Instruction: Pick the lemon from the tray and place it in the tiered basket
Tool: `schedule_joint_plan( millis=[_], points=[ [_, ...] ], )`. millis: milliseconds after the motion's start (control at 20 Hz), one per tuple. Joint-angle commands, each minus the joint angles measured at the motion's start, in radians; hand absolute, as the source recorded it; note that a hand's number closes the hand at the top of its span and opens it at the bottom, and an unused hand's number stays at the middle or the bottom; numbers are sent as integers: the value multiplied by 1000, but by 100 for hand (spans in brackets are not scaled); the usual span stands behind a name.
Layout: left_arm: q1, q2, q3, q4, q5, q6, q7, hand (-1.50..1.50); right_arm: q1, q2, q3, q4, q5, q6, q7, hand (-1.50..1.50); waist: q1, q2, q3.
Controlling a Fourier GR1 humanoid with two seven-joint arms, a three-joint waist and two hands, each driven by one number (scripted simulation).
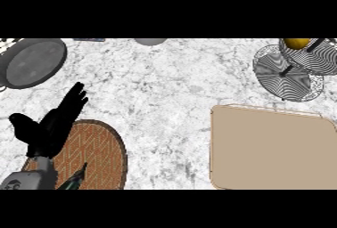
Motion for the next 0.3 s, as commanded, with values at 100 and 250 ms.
schedule_joint_plan(
  millis=[100,250],
  points=[
    [10,-4,4,13,0,-2,-17,0,79,-97,-36,7,-31,94,-10,-150,-6,6,3],
    [-23,-15,-8,22,-23,19,-13,0,96,-99,-28,-1,-21,109,-23,-150,-5,10,4]
  ],
)
